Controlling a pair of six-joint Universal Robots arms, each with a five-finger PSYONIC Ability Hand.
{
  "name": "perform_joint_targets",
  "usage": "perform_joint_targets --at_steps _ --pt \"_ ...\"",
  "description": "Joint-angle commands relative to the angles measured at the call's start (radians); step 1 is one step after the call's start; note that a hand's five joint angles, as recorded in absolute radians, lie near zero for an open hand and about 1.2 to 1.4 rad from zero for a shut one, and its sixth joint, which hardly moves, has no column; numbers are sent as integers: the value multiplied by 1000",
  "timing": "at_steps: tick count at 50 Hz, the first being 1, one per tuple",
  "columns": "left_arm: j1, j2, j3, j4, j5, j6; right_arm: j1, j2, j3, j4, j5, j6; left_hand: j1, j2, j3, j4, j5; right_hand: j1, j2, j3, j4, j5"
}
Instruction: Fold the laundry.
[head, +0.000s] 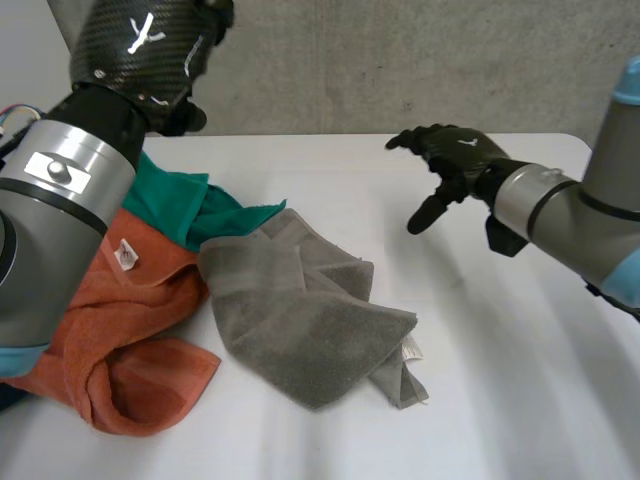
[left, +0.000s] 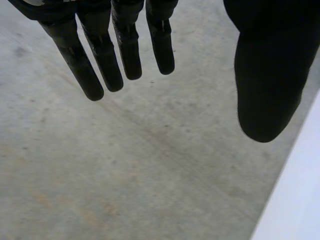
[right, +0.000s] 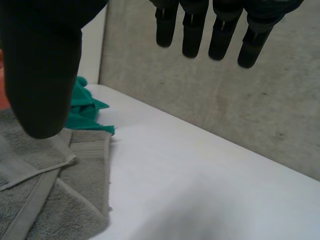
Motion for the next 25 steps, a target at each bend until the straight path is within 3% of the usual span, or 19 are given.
perform_joint_targets --at_steps 1,5,13,19,25 --pt "-31 -66 31 -173 148 -46 -73 -76 131 95 -8 30 -57 -57 -62 -45 -37 -138 -145 -129 -133 -104" --pt "-49 -162 76 -272 233 -46 -90 -102 255 121 -20 48 -86 -86 -91 -74 -67 -138 -145 -129 -133 -104" --pt "-84 -385 223 -492 253 18 -63 -116 493 -47 -77 117 -86 -86 -91 -74 -67 -138 -145 -129 -133 -104" --pt "-88 -518 303 -653 269 124 -17 -98 533 -170 -81 134 -116 -116 -121 -104 -96 -109 -116 -100 -103 -74" --pt "-92 -586 329 -698 263 178 28 -49 521 -187 -68 131 -104 -104 -109 -92 -84 -12 -19 -3 -7 22"
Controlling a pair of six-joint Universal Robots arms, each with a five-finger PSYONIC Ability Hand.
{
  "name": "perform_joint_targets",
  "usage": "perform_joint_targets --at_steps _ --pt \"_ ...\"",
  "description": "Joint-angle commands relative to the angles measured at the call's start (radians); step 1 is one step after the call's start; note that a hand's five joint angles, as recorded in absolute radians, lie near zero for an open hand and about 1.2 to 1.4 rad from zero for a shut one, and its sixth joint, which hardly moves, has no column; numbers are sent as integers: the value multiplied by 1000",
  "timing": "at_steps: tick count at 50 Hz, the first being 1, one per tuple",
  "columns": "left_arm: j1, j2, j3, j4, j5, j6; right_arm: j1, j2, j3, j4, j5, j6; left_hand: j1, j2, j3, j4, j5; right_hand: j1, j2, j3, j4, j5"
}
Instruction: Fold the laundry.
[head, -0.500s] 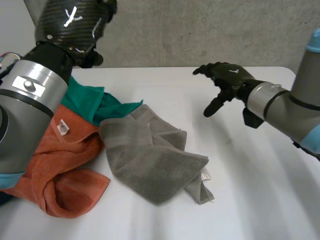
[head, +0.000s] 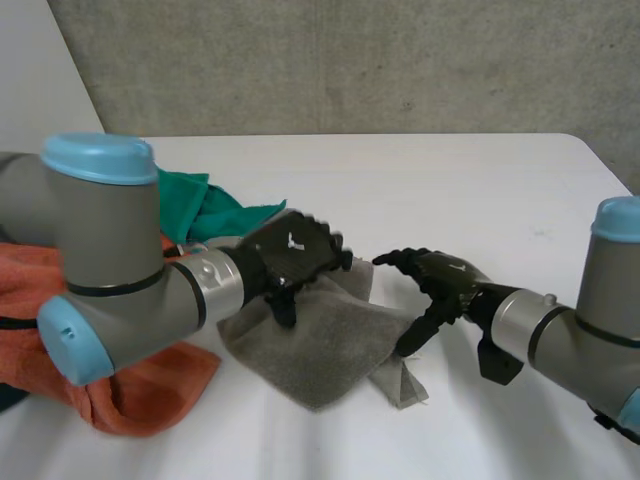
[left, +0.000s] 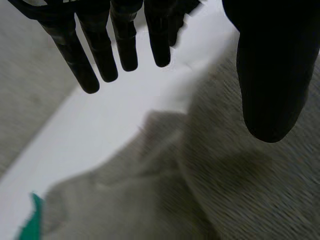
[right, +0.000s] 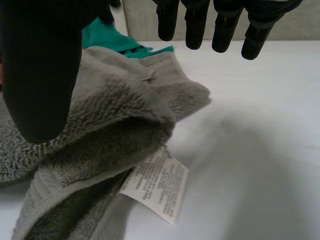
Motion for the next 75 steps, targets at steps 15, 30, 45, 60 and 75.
perform_joint_targets --at_steps 15,30,45,60,75 --pt "-18 -170 112 -59 -93 54 84 88 -101 -46 134 -37 920 925 924 937 943 1160 1176 1179 1176 1172" --pt "-82 65 298 536 -449 -142 115 -82 -470 -294 244 -112 1003 1008 1007 1020 1026 1160 1176 1179 1176 1172" --pt "-200 208 -119 623 -543 -250 100 -173 -332 -303 120 -222 1003 1008 1007 1020 1026 1160 1176 1179 1176 1172" --pt "-305 96 -369 585 -715 -333 37 36 -65 -132 163 -558 288 293 292 305 311 1160 1176 1179 1176 1172" --pt "-44 341 -439 476 -579 -337 -15 14 -28 -52 93 -617 -218 -214 -215 -202 -196 1160 1176 1179 1176 1172"
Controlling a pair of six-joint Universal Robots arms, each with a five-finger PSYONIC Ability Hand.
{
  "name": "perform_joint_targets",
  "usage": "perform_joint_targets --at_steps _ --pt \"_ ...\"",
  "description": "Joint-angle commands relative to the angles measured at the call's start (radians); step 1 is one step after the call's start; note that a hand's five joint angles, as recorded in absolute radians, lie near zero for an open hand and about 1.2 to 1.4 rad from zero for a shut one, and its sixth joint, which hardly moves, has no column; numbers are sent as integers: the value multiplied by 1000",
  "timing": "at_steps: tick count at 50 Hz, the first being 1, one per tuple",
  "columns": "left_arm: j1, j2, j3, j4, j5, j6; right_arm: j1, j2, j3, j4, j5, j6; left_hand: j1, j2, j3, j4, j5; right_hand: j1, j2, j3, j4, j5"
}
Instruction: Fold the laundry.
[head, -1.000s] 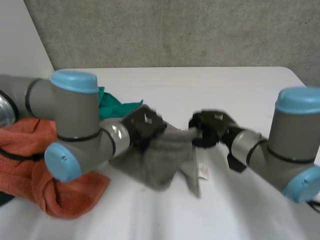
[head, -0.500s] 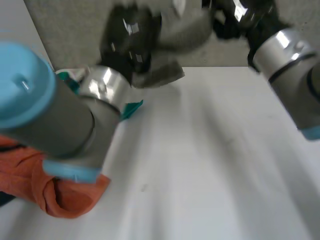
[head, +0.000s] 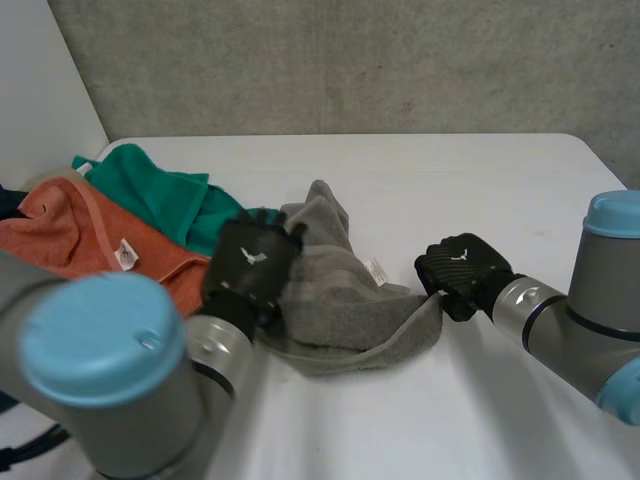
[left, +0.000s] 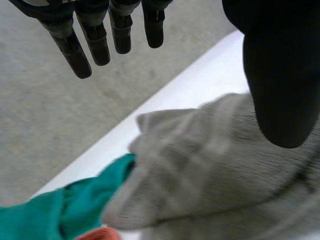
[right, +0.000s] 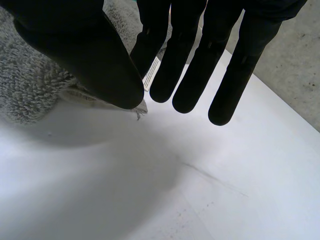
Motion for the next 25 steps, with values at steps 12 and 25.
perform_joint_targets --at_steps 12,25 --pt "453 -25 -15 -200 527 20 -34 -13 33 -54 -28 20 312 302 296 307 287 272 222 204 196 199" --pt "496 -185 25 -164 634 110 -48 5 33 -62 -26 24 397 387 381 393 372 272 222 204 196 199"
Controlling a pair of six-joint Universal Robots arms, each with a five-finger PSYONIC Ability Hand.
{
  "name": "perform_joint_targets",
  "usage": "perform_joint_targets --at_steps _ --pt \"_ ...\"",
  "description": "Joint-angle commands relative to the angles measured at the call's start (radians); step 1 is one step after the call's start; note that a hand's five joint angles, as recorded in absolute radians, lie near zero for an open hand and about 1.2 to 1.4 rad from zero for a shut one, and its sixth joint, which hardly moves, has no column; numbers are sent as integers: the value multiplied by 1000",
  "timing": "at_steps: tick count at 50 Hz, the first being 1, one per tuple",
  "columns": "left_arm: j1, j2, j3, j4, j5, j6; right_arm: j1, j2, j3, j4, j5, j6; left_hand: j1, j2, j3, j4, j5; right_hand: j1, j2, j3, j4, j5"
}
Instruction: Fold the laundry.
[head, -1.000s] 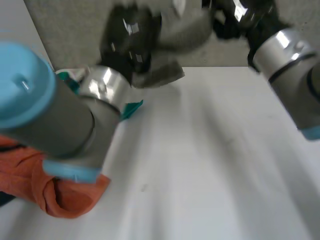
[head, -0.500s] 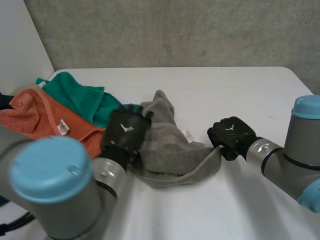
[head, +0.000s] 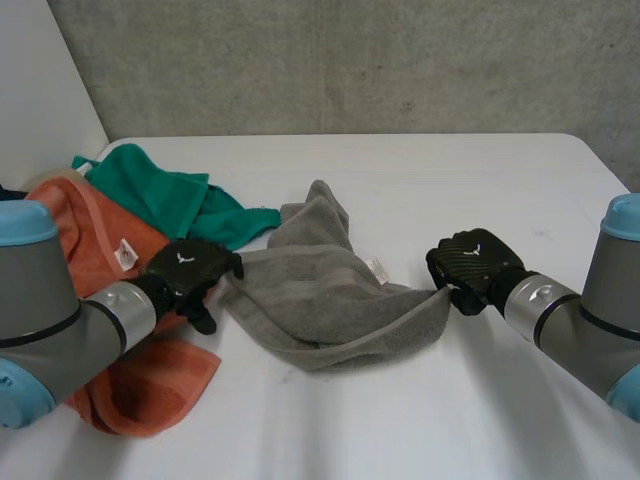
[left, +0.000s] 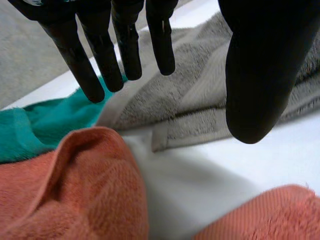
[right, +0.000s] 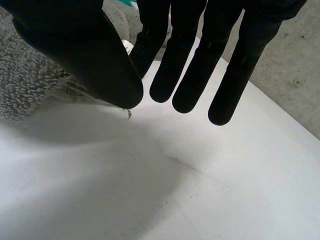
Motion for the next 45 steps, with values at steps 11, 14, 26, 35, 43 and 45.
perform_joint_targets --at_steps 11,14,26,35,43,45 --pt "-71 -165 110 52 -13 30 3 14 10 -6 1 7 215 220 219 214 211 272 222 204 196 199" --pt "-80 -194 134 40 -24 36 3 14 13 -6 1 7 259 264 263 258 255 272 222 204 196 199" --pt "-109 -274 208 47 -73 82 5 14 22 -10 1 7 186 191 190 184 182 272 222 204 196 199" --pt "-140 -290 242 110 -113 73 5 14 30 -12 -3 7 294 299 299 293 290 272 222 204 196 199" --pt "-160 -306 277 135 -126 67 8 14 34 -18 -5 7 382 387 386 381 378 272 222 204 196 199" --pt "-163 -311 283 135 -128 67 10 14 34 -18 -5 7 412 417 416 410 408 272 222 204 196 199"
